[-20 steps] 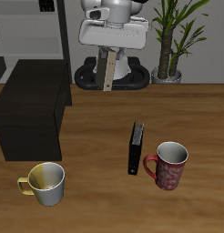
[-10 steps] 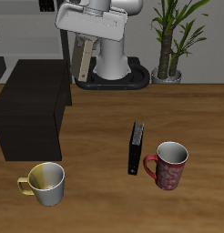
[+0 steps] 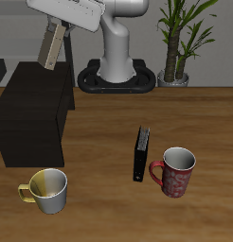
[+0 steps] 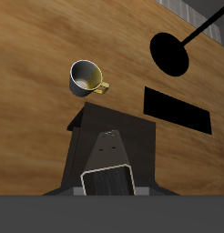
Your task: Place the yellow book flat on top of the shelf
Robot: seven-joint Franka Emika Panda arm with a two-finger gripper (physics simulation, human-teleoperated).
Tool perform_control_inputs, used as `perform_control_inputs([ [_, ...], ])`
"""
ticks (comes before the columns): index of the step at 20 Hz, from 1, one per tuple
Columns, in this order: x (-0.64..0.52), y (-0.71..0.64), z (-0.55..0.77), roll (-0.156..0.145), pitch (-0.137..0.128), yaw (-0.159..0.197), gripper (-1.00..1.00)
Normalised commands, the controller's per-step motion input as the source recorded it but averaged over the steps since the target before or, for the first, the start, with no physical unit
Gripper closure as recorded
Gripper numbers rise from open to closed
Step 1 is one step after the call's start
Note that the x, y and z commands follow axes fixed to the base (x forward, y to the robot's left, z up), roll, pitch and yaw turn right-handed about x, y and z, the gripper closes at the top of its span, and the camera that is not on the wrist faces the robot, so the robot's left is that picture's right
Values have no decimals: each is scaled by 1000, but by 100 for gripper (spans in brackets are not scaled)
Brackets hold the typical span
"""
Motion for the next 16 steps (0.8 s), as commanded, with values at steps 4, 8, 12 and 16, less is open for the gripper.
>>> perform_control_inputs([
  [4, 56, -602, 256, -122, -67, 4, 100],
  [8, 140, -469, 0, -122, -23, 14, 100],
  [12, 174, -235, -183, -84, -20, 63, 100],
  [16, 200, -222, -320, -101, 22, 50, 100],
])
